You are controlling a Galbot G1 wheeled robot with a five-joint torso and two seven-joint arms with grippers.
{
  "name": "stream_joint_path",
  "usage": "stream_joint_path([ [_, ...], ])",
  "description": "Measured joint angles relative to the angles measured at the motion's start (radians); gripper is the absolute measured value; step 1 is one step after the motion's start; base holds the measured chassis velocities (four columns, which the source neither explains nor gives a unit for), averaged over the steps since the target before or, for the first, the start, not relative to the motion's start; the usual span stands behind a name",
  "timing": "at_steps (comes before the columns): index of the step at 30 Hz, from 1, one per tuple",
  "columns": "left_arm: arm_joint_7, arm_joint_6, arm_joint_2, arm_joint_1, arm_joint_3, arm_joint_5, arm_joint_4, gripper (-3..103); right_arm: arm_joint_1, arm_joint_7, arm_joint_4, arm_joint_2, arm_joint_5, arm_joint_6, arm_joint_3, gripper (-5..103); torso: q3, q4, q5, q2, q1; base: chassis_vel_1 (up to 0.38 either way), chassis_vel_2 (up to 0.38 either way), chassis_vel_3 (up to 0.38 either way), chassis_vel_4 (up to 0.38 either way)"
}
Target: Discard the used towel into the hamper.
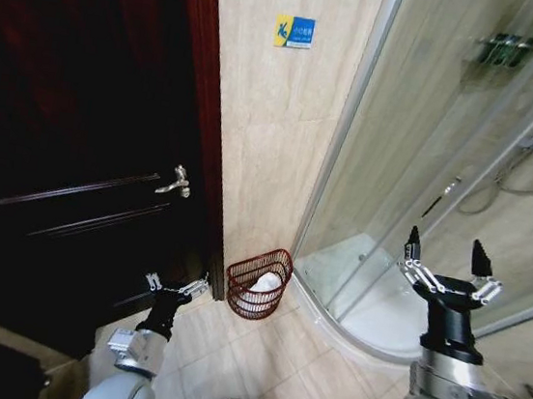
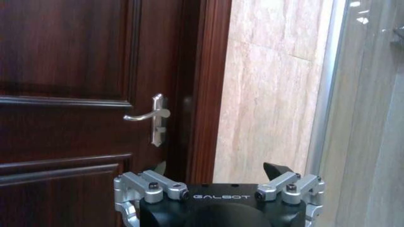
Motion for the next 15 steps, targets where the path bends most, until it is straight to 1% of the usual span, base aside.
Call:
stream_joint_path([
  [3,0.000,0.000,0.000,0.000,0.000,0.000,0.000,100,0.000,0.000,0.000,0.000,0.000,0.000,0.000,100,0.001,-0.0002,0.0006,-0.001,0.001,-0.009,0.018,0.001,-0.023],
  [10,0.000,0.000,0.000,-0.001,0.000,0.000,0.000,100,0.001,0.000,0.000,0.000,0.000,0.002,0.002,100,0.001,-0.0001,0.0005,-0.001,0.002,-0.052,0.059,0.044,-0.064],
  [15,0.000,0.000,0.000,0.000,0.000,0.000,0.000,100,0.001,-0.001,0.000,0.000,0.000,0.003,-0.001,100,0.000,-0.0002,0.0005,-0.001,0.001,-0.002,-0.014,-0.007,0.002],
])
